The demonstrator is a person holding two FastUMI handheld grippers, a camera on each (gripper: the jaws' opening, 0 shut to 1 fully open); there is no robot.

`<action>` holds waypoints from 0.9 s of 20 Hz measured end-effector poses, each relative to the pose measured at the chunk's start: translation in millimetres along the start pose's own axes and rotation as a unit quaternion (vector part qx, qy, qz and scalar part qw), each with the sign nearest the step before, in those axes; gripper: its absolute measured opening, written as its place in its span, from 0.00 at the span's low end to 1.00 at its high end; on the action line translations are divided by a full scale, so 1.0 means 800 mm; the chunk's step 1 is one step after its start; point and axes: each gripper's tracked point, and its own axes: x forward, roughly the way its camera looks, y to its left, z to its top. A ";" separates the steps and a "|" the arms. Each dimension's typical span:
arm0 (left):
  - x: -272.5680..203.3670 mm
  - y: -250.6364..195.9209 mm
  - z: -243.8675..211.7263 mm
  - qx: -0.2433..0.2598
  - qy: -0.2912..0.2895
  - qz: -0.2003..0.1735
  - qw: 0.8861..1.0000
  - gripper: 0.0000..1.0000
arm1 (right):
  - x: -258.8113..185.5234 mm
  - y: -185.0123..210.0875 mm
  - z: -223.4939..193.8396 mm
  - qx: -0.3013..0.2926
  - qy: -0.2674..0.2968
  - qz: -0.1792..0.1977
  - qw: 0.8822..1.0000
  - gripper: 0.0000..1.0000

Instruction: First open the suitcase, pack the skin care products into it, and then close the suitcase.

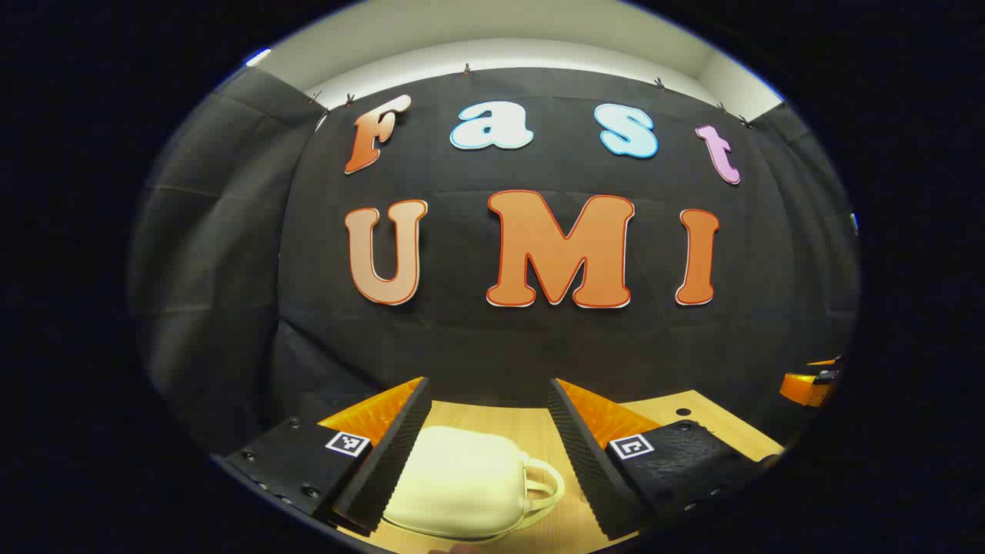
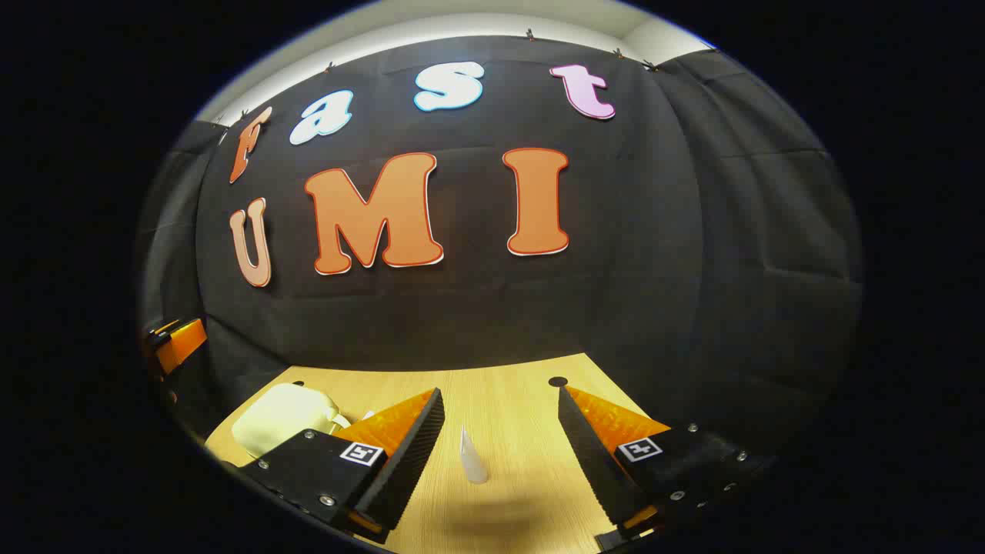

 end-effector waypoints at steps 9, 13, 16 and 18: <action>0.020 -0.008 -0.009 -0.009 0.017 -0.015 1.000 0.97 | 0.013 0.019 0.009 -0.009 -0.008 -0.005 1.000 0.95; 0.022 -0.006 -0.007 -0.026 0.011 -0.023 0.999 0.97 | 0.008 0.032 0.006 -0.025 -0.010 -0.004 1.000 0.95; 0.016 0.006 -0.008 -0.017 0.011 -0.020 1.000 0.98 | -0.002 0.044 0.007 -0.035 -0.015 0.007 0.999 0.95; 0.012 0.015 -0.013 -0.014 0.016 -0.013 1.000 0.98 | -0.003 0.042 0.005 -0.044 -0.014 0.008 0.999 0.95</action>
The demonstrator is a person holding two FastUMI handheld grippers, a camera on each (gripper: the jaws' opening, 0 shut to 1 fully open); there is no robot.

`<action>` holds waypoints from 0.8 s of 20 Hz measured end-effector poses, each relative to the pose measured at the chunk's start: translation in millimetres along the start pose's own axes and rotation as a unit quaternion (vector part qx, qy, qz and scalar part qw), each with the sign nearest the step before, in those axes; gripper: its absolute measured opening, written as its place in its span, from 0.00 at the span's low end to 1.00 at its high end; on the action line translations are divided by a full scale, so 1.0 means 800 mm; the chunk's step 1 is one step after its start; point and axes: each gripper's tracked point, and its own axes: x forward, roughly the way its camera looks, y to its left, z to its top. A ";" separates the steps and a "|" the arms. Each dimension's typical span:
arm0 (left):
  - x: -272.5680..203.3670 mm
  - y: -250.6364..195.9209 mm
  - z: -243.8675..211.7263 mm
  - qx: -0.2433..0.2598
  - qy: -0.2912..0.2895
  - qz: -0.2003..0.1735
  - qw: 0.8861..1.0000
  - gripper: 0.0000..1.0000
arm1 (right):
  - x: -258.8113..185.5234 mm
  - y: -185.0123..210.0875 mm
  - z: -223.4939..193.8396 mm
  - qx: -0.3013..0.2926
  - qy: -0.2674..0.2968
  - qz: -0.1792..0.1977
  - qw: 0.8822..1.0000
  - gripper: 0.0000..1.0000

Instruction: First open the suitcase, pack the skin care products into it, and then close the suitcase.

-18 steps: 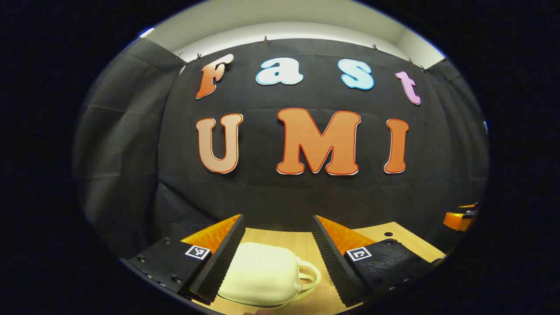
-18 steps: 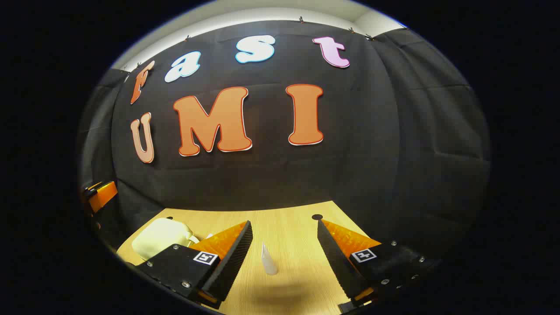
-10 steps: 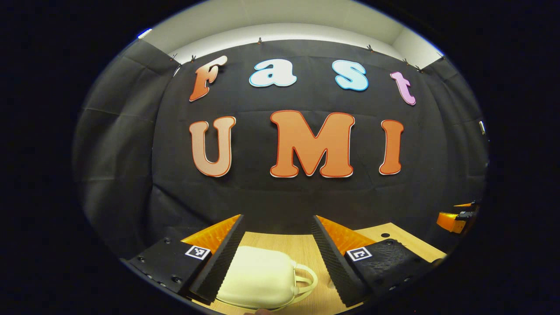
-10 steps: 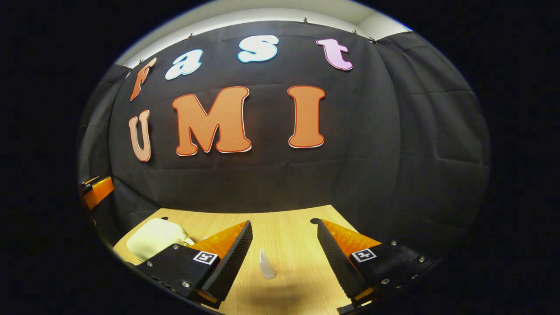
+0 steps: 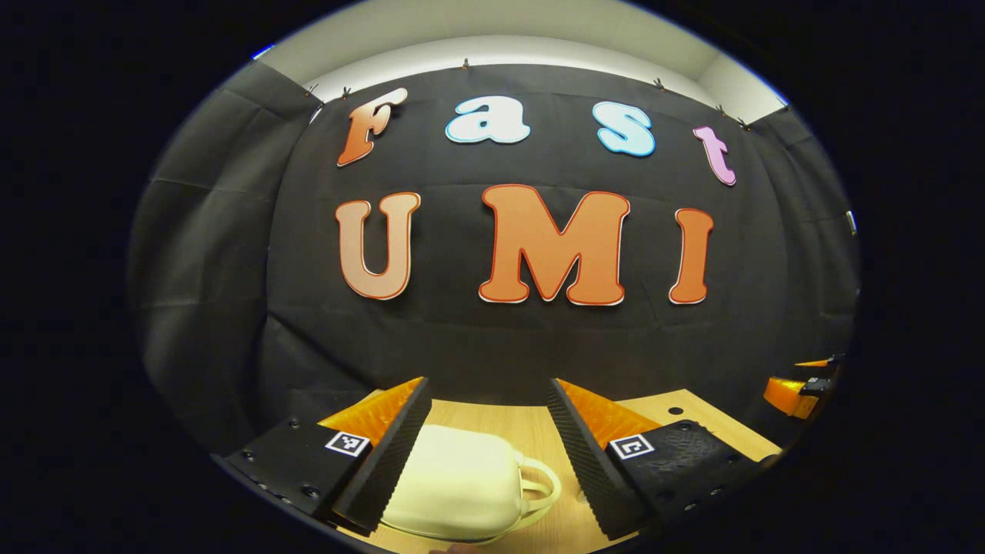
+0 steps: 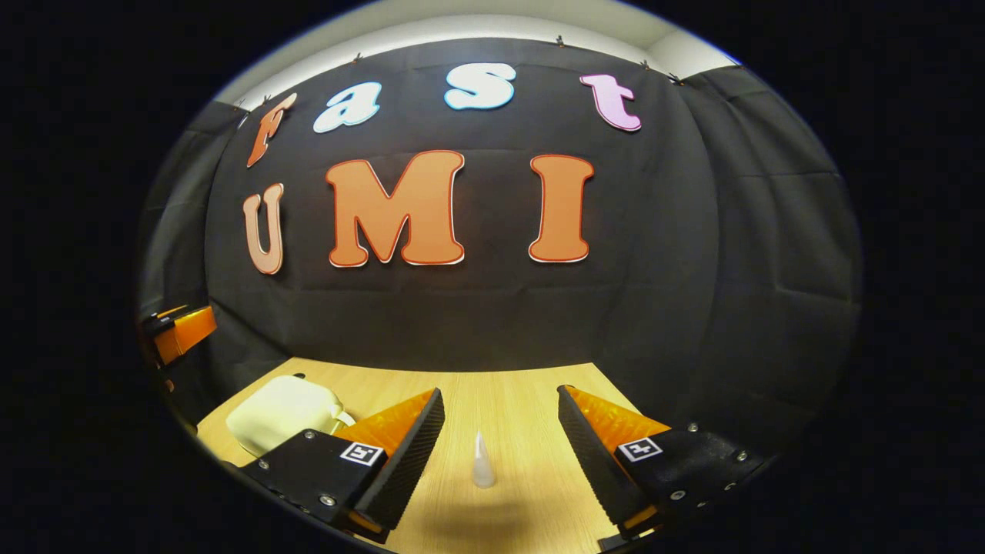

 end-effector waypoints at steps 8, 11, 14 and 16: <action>0.000 0.000 -0.015 0.079 0.010 0.007 0.997 0.98 | 0.000 -0.005 -0.006 0.007 0.004 -0.003 1.000 0.95; 0.002 -0.017 -0.035 0.184 0.014 -0.002 0.983 0.99 | -0.002 -0.013 -0.017 0.005 0.011 -0.008 1.000 0.95; 0.005 -0.047 -0.082 0.296 0.035 -0.031 0.954 0.99 | -0.006 -0.029 -0.029 0.016 0.020 -0.019 0.999 0.95; 0.010 -0.065 -0.127 0.353 0.058 -0.055 0.932 0.99 | -0.009 -0.046 -0.040 0.028 0.029 -0.031 0.999 0.95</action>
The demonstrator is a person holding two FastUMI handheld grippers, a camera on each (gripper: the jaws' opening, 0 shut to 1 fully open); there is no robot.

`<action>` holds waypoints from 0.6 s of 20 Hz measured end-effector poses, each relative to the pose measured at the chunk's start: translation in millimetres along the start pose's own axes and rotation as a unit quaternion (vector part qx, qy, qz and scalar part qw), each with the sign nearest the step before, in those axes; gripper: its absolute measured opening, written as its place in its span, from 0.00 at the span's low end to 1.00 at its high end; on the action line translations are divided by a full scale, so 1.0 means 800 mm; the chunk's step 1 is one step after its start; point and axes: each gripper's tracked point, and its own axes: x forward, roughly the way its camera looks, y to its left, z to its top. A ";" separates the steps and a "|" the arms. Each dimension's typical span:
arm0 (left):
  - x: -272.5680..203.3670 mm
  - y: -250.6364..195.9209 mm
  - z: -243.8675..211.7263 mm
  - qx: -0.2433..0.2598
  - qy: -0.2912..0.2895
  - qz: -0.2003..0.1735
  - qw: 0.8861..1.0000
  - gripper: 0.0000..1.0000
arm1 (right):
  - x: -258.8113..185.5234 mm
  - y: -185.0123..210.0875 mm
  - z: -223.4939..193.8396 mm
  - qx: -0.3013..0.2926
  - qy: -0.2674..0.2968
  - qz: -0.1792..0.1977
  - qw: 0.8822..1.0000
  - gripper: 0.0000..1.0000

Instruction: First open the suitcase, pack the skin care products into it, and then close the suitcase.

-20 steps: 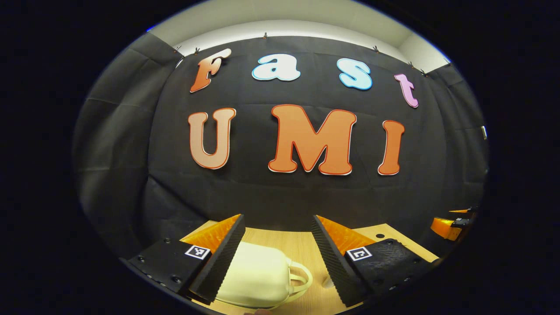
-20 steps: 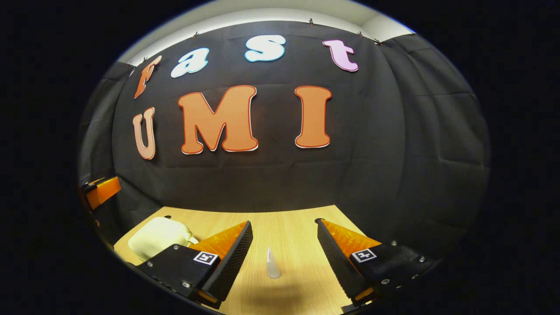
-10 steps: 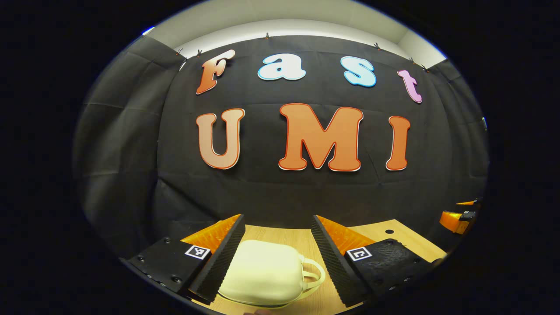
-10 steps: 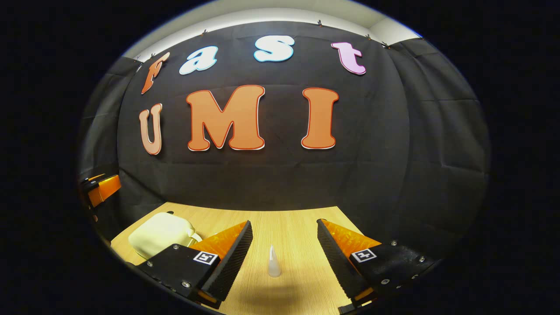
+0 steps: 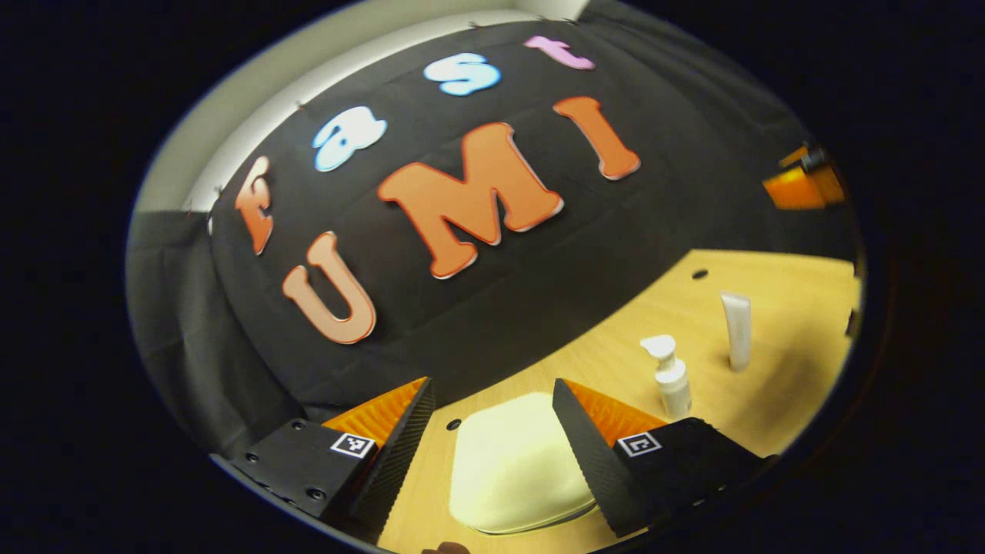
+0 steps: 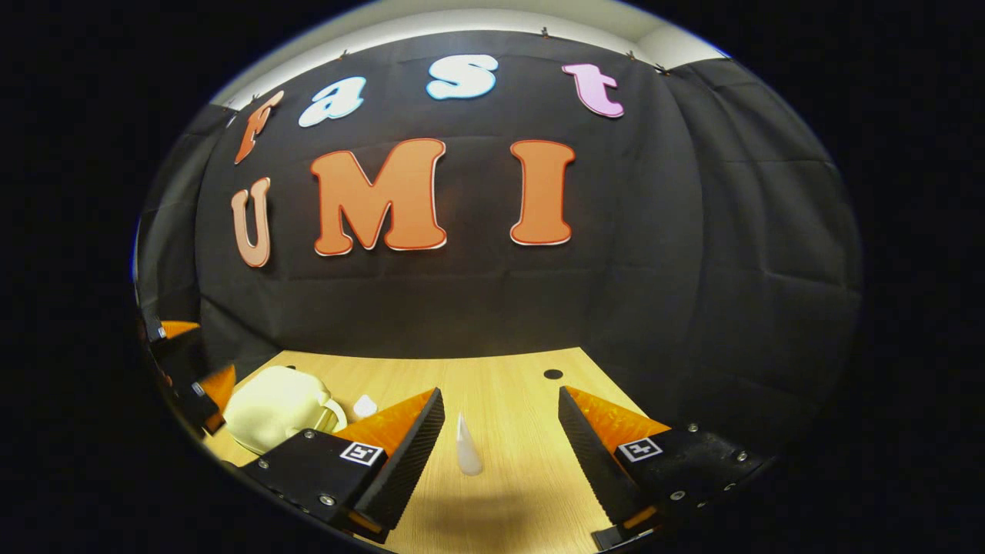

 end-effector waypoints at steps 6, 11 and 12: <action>0.040 -0.103 -0.067 0.119 0.057 -0.064 0.989 0.99 | -0.010 -0.079 -0.041 0.022 0.035 -0.059 0.997 0.95; 0.066 -0.147 -0.089 0.176 0.073 -0.087 0.978 0.99 | -0.013 -0.136 -0.071 0.038 0.066 -0.103 0.992 0.95; 0.073 -0.150 -0.095 0.187 0.082 -0.085 0.975 0.99 | -0.016 -0.141 -0.074 0.039 0.069 -0.107 0.991 0.95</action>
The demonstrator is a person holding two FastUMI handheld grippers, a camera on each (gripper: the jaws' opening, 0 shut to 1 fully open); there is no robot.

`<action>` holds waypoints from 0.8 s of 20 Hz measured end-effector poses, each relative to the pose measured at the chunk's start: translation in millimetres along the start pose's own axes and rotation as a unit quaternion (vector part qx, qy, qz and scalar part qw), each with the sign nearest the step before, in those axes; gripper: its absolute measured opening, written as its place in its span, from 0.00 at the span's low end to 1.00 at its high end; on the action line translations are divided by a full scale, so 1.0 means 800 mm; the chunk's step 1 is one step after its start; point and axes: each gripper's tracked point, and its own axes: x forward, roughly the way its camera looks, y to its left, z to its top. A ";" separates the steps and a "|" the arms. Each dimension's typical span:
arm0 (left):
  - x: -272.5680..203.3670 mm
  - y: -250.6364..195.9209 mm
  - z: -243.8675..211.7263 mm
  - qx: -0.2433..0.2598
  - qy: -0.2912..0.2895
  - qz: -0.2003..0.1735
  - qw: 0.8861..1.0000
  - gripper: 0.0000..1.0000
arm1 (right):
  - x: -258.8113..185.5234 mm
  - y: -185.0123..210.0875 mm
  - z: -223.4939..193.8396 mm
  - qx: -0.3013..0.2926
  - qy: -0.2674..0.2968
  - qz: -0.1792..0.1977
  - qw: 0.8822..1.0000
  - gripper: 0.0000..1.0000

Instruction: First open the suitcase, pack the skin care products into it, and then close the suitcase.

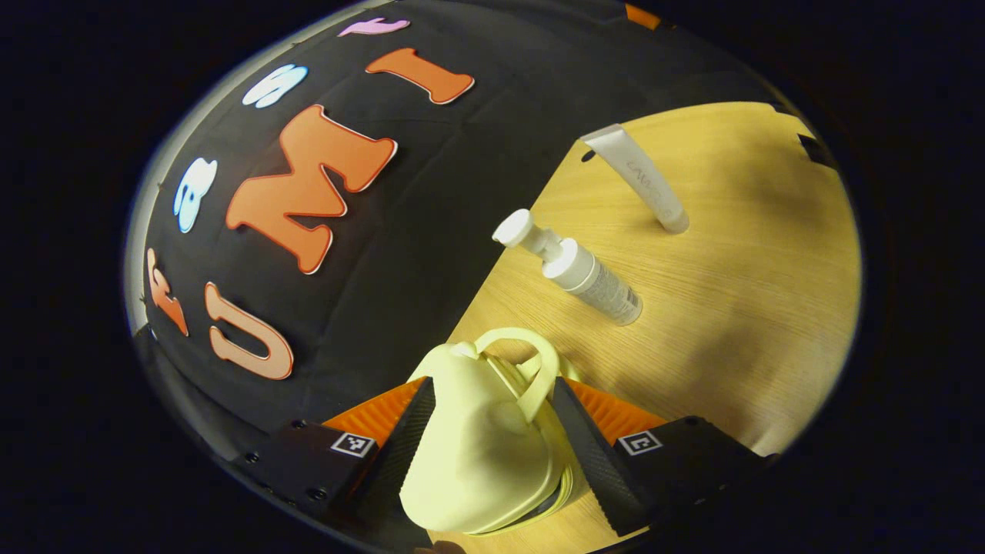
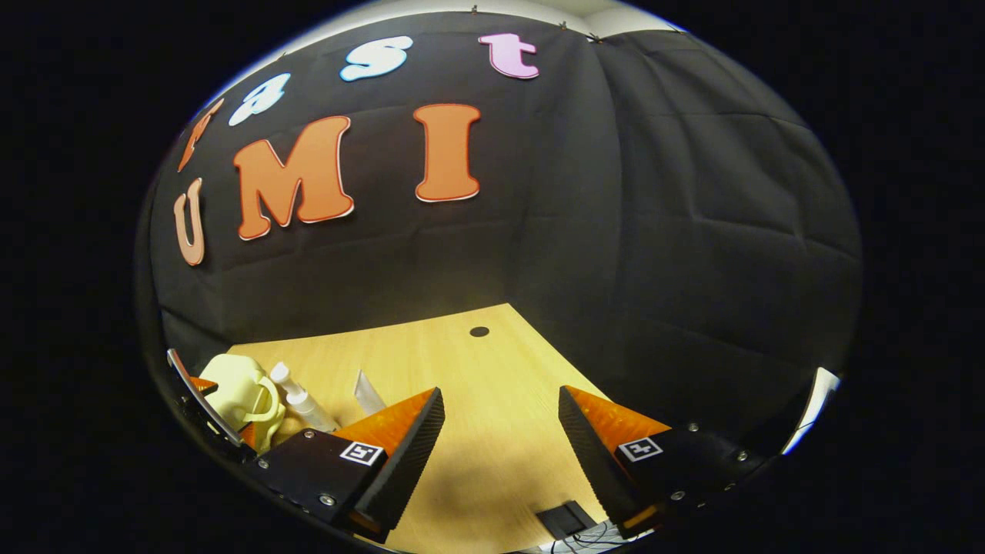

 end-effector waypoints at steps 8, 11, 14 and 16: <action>0.040 -0.024 -0.015 0.043 0.043 -0.012 0.998 0.99 | 0.014 -0.013 -0.014 0.014 0.022 -0.010 1.000 0.95; 0.047 -0.029 -0.020 0.050 0.055 -0.026 0.997 0.98 | 0.018 -0.009 -0.020 0.019 0.031 -0.004 0.999 0.95; 0.055 -0.032 -0.015 0.060 0.055 -0.030 0.996 0.93 | 0.019 -0.008 -0.020 0.022 0.034 -0.002 0.999 0.95; 0.056 -0.037 -0.007 0.071 0.050 -0.034 0.996 0.64 | 0.018 -0.010 -0.022 0.021 0.036 -0.002 0.999 0.95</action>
